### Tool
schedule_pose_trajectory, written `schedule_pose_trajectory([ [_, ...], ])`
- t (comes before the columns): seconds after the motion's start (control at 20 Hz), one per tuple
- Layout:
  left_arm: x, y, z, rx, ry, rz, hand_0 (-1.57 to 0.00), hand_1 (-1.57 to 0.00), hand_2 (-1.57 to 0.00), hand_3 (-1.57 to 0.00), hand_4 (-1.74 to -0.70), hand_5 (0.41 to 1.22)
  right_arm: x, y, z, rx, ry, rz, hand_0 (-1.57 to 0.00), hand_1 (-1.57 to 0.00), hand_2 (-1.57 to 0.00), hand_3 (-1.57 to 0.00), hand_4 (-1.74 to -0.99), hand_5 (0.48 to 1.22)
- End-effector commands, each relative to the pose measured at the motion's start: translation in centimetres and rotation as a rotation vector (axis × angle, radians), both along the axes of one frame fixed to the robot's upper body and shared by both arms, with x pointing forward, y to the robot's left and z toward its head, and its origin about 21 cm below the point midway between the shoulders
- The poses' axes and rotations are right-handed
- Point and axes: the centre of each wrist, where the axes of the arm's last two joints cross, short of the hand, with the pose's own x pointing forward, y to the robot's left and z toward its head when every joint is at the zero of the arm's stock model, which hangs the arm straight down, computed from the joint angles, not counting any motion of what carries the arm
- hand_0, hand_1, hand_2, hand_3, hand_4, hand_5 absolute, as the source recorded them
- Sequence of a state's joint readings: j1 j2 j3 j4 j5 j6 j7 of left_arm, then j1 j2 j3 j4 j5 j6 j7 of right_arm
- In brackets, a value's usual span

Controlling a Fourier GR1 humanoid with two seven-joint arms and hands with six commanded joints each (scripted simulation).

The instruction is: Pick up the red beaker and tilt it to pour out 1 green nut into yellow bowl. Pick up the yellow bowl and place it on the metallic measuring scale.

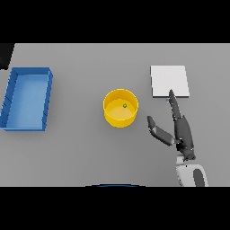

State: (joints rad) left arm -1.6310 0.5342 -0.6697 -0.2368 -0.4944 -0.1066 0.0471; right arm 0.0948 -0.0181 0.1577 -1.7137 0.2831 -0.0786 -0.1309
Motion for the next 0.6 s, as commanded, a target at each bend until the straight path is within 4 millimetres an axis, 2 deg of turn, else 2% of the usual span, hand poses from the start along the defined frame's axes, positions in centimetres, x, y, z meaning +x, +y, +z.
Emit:
schedule_pose_trajectory([
  [0.0, 0.1, 1.7, -0.4, -0.104, -0.002, 0.046, -1.57, -1.57, -1.57, -1.46, -1.74, 1.221, 0.2, 0.1, -0.1, 0.027, 0.003, 0.016, 0.00, 0.00, 0.00, 0.00, -1.093, 0.623],
  [0.05, 0.1, 4.0, -1.1, -0.206, 0.001, 0.078, -1.57, -1.57, -1.57, -1.48, -1.74, 1.221, 0.2, 0.5, -0.1, 0.048, 0.004, 0.026, 0.00, 0.00, 0.00, 0.00, -1.083, 0.625],
  [0.1, 0.1, 5.7, -2.4, -0.280, 0.001, 0.141, -1.57, -1.57, -1.57, -1.50, -1.74, 1.221, 0.3, -0.2, 0.0, 0.039, 0.008, 0.023, 0.00, 0.00, 0.00, 0.00, -1.081, 0.631],
  [0.25, -0.3, 10.1, -6.9, -0.452, 0.014, 0.313, -1.57, -1.57, -1.57, -1.53, -1.74, 1.221, 0.6, -0.3, -0.2, 0.031, 0.015, 0.043, 0.00, 0.00, 0.00, 0.00, -1.126, 0.651],
  [0.35, -0.9, 12.2, -9.1, -0.562, 0.025, 0.429, -1.57, -1.57, -1.57, -1.55, -1.74, 1.221, 0.2, -0.3, -0.2, 0.044, 0.005, 0.067, 0.00, 0.00, 0.00, 0.00, -1.148, 0.663],
  [0.45, -1.4, 13.2, -10.4, -0.671, 0.018, 0.496, -1.57, -1.57, -1.57, -1.56, -1.74, 1.221, 0.2, -0.3, 0.0, 0.031, 0.005, 0.058, 0.00, 0.00, 0.00, 0.00, -1.165, 0.672],
  [0.55, -2.1, 14.0, -12.5, -0.743, 0.031, 0.540, -1.57, -1.57, -1.57, -1.49, -1.74, 1.221, 0.3, -0.2, -0.3, 0.021, 0.010, 0.066, 0.00, 0.00, 0.00, 0.00, -1.181, 0.687],
])
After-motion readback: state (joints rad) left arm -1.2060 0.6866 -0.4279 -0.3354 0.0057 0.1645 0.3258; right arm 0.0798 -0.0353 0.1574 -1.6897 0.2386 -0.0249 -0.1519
